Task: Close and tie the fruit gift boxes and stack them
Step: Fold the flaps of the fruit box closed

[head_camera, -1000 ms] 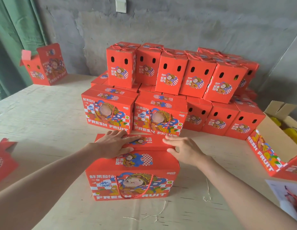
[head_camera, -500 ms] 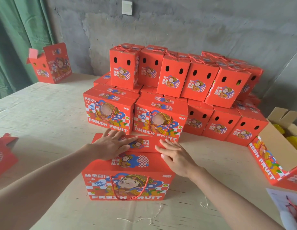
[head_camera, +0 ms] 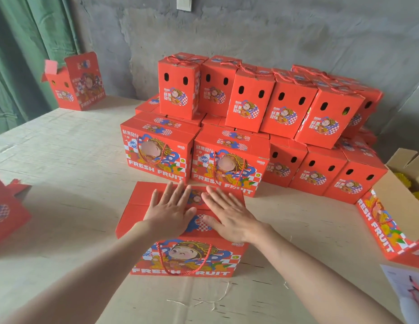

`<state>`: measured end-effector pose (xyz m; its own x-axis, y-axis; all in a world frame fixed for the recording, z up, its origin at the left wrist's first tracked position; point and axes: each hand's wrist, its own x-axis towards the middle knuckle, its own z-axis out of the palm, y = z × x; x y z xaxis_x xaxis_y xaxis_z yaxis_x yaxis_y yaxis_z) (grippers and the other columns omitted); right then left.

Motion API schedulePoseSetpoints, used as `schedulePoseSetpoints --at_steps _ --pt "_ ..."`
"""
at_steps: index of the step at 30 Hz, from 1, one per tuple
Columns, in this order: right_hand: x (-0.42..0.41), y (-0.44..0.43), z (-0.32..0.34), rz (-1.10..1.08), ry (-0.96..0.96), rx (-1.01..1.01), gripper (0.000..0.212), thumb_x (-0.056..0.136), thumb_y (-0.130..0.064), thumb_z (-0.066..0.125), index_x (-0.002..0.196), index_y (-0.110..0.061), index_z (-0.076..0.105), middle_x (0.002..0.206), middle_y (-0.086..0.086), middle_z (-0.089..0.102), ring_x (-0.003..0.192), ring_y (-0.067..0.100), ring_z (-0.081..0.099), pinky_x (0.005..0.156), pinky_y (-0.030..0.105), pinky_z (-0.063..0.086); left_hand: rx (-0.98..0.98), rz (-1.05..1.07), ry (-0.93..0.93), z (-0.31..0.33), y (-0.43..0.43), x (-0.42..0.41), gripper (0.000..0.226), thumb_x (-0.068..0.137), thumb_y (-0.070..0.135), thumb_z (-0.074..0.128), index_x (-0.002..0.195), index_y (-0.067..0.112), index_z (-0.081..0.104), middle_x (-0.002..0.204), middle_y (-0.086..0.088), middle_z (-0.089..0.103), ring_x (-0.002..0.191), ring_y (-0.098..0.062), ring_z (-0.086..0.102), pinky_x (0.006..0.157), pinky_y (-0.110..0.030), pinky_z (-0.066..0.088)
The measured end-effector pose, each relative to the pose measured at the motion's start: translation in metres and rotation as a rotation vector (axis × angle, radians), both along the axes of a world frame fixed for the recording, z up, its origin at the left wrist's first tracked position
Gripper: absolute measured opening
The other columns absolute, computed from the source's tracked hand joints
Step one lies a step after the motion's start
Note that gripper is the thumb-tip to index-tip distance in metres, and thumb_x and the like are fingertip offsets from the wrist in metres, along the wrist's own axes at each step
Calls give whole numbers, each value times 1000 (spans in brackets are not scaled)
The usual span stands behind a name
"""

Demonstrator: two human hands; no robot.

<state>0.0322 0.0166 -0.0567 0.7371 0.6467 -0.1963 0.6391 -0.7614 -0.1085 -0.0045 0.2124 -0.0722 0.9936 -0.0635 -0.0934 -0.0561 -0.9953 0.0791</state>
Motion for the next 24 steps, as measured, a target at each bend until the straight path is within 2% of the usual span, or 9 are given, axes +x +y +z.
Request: schedulePoseSetpoints --at_steps 4,7,9,11,14,19,22,24 --pt "7 -1 -2 14 16 -18 65 96 -62 11 149 -34 -15 150 -14 -31 141 12 -29 114 41 -19 -20 -25 24 0 -1 2 65 97 55 6 149 24 -17 156 4 -24 142 -21 -26 115 -47 -11" --pt "21 -11 7 33 0 -98 59 94 -66 14 147 -48 -8 149 -17 -30 138 20 -34 112 49 -23 -50 5 -14 4 -2 -3 65 98 54 8 150 21 -14 157 1 -21 143 -20 -23 115 -43 -11" --pt "27 -18 8 -4 30 -75 50 96 -62 17 143 -58 -3 153 -12 -29 140 26 -31 114 50 -18 -74 68 -41 -1 -7 -20 67 98 54 7 151 18 -11 158 -3 -19 144 -21 -21 116 -39 -11" --pt "29 -18 6 -45 49 -14 44 99 -56 15 140 -62 -1 157 -9 -23 145 29 -19 117 52 -9 -79 128 -98 -10 -12 -42 69 95 56 2 151 18 -9 158 -5 -16 143 -21 -22 115 -38 -12" --pt "28 -11 3 -75 27 -19 42 100 -51 10 139 -64 0 160 -5 -9 146 30 -5 115 55 2 -76 173 -146 -14 -14 -59 71 89 58 -6 151 24 -7 158 3 -15 139 -15 -26 113 -41 -16" --pt "24 -11 -1 -171 9 -27 42 100 -51 7 139 -65 -2 161 1 -3 146 31 -1 114 56 1 -73 198 -203 -11 -22 -54 78 82 63 -13 152 29 -3 160 10 -4 146 -14 -11 109 -49 -21" --pt "19 -11 -4 -203 -8 -54 43 99 -53 5 139 -64 -5 161 4 -2 146 33 2 113 55 -1 -60 158 -187 -10 -16 -50 78 85 66 -15 152 32 8 160 11 2 147 -13 -6 113 -49 -12" --pt "21 -10 0 -202 -27 -48 43 99 -53 7 140 -63 -3 160 5 2 145 34 6 114 55 -3 -40 123 -199 -8 -12 -46 91 74 69 -22 152 32 8 160 10 2 147 -14 -6 116 -48 -4"
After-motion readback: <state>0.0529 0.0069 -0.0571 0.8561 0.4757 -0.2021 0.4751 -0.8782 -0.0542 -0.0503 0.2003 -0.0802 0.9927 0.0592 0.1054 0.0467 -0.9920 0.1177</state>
